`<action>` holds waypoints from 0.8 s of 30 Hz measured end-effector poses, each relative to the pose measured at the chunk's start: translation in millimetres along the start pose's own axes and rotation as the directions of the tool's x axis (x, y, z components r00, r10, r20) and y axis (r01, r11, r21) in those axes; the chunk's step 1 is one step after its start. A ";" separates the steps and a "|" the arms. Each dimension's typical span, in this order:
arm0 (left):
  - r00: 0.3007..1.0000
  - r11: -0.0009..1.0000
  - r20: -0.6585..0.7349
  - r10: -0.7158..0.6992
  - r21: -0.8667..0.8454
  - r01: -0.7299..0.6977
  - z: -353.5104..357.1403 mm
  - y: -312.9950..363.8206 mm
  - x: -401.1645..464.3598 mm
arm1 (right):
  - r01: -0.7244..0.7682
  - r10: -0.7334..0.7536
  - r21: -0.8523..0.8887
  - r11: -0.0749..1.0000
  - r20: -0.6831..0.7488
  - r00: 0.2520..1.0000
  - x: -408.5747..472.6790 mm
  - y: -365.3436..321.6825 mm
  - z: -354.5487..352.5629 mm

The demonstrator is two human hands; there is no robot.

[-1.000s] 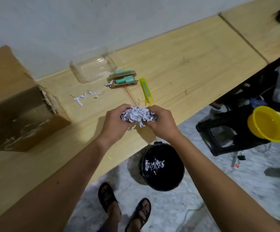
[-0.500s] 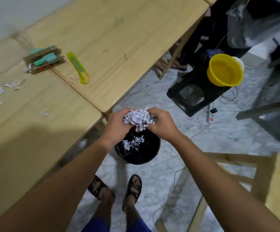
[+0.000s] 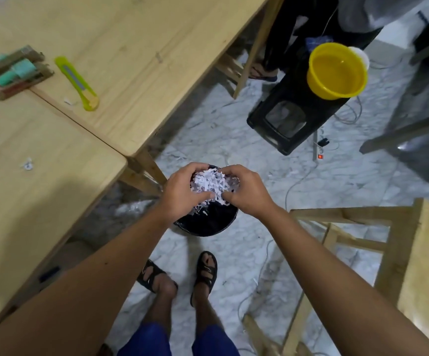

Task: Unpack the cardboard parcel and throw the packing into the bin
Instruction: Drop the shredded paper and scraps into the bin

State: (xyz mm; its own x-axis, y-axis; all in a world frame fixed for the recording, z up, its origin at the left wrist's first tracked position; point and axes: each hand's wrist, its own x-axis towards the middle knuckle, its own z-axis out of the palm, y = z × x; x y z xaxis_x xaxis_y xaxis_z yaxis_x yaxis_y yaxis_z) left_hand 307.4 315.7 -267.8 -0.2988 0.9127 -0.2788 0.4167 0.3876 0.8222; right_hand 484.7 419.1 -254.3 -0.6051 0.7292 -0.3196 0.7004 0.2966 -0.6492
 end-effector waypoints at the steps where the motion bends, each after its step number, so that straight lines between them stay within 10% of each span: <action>1: 1.000 1.000 0.009 0.005 -0.006 -0.005 0.1 -1.0 0.2 | -0.004 0.004 0.008 1.000 -0.001 1.000 -0.9 1.2 0.4; 15: 0.995 0.996 -0.103 -0.006 -0.089 -0.003 -29.3 -13.1 -6.2 | 0.095 -0.090 0.112 0.989 -0.054 0.995 2.1 -8.8 5.6; 24: 0.896 0.990 -0.443 -0.027 -0.134 -0.036 -135.7 -11.8 -33.4 | 0.317 -0.315 0.135 0.939 -0.040 0.948 46.2 -123.5 9.2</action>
State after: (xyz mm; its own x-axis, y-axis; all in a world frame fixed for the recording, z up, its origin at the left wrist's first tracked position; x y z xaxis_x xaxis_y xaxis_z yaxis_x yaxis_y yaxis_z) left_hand 195.9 263.1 -200.8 -0.6594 0.7499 -0.0525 0.3081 0.3333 0.8910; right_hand 366.8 410.5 -195.2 -0.7789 0.6231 -0.0712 0.4147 0.4265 -0.8038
